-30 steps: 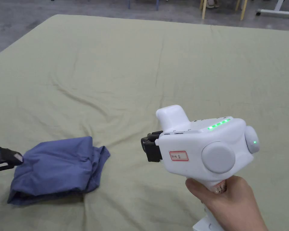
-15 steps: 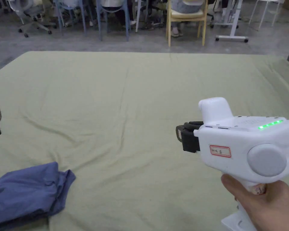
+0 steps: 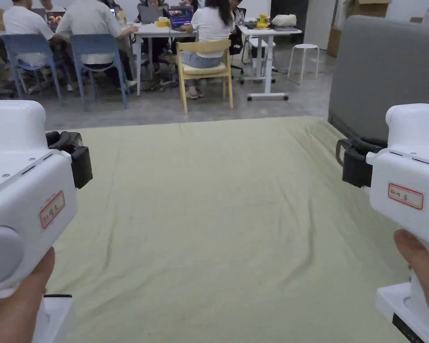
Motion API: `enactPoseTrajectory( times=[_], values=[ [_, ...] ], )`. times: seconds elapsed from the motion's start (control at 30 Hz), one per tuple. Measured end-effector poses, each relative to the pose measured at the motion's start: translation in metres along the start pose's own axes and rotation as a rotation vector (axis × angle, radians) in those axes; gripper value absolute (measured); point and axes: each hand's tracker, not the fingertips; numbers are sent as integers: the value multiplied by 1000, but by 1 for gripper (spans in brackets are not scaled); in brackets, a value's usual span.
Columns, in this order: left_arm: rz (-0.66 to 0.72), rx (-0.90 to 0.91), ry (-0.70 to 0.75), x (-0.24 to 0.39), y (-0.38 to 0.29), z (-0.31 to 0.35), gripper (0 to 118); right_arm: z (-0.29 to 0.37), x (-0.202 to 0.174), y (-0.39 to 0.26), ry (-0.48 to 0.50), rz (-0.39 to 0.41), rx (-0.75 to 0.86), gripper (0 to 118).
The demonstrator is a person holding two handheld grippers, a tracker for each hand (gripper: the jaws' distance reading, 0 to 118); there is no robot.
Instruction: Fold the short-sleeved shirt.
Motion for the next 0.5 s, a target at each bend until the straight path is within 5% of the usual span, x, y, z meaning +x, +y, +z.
enactPoseTrajectory(
  times=[0.13, 0.17, 0.2, 0.23, 0.27, 0.3, 0.5],
  values=[
    [4, 5, 2, 6, 5, 1, 2, 6, 7, 2, -23, -11, 37, 2],
    [13, 6, 4, 5, 6, 2, 19, 6, 7, 2, -35, -17, 56, 10],
    [18, 9, 3, 3, 5, 2, 71, 7, 8, 2, -41, -17, 67, 42],
    [24, 7, -3, 5, 6, 1, 105, 7, 8, 3, -51, -16, 78, 79],
    [24, -9, -5, 4, 5, -1, 116, 5, 8, 4, -53, -16, 74, 105],
    [26, -8, -6, 3, 3, 2, 116, 3, 9, 4, -53, -16, 73, 118],
    [34, 11, 55, -3, 5, 8, 116, 3, 4, 6, -68, -6, 106, 118]
  ],
)
